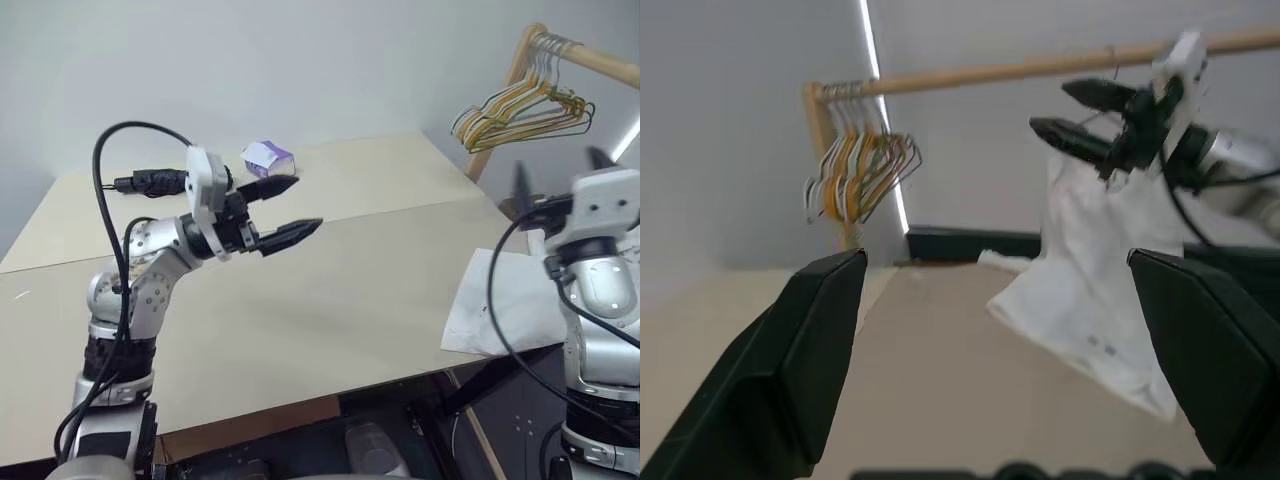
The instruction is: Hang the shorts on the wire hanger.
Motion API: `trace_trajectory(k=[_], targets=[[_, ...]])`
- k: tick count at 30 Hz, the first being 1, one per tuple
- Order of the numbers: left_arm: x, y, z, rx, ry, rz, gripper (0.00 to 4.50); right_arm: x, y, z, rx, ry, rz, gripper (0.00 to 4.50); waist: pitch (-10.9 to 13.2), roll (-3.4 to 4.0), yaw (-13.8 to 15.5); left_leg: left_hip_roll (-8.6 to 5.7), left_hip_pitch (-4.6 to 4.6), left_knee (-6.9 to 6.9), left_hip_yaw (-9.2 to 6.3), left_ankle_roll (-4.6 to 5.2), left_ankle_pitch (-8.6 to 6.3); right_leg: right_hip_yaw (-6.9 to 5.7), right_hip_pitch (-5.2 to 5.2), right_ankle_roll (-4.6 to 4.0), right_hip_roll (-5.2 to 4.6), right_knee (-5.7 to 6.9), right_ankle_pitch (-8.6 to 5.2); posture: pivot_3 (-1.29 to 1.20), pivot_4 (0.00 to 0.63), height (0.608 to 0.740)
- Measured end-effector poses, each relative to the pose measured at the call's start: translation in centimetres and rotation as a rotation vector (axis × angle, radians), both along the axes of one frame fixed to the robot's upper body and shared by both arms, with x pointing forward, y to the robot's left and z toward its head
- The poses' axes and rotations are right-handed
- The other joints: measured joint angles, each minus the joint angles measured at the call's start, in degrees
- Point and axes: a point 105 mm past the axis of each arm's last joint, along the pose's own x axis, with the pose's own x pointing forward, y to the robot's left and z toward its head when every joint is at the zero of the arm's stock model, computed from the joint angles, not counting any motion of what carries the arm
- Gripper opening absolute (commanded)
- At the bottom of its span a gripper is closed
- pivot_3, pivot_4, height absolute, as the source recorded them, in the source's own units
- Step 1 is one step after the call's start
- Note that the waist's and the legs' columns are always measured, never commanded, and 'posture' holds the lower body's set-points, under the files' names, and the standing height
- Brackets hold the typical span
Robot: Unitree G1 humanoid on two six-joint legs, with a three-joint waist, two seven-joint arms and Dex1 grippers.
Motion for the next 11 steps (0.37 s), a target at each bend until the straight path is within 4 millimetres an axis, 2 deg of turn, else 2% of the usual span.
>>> trace_trajectory(k=[5, 8, 11], targets=[[-1.2, 2.0, -3.8, 0.147, 0.050, 0.077, 4.50, -0.2, 6.7, -1.9, -0.094, 0.262, 0.507, 4.48, 0.0, -0.05, 1.5, 0.05, -0.01, -0.11, -0.05, 0.00, -0.02, -0.03, -0.14, -0.09, 0.01, 0.06, -0.05, -0.18, 0.000, 0.740], [-2.3, 2.4, -4.6, 0.176, 0.058, 0.091, 4.50, -0.2, 8.5, -2.4, -0.174, 0.335, 0.656, 4.48, 0.1, -0.08, 3.7, 0.05, -0.03, -0.11, -0.08, -0.14, -0.10, -0.05, -0.13, -0.45, 0.01, 0.04, -0.25, -0.15, 0.000, 0.740], [-2.7, 2.9, -4.6, 0.184, 0.044, 0.132, 4.50, 0.0, 9.0, -3.2, -0.191, 0.387, 0.718, 4.48, 0.1, -0.10, 6.8, 0.04, -0.13, -0.10, -0.11, -0.21, -0.14, -0.06, -0.24, -0.48, 0.01, 0.03, -0.26, -0.12, 0.000, 0.740]])
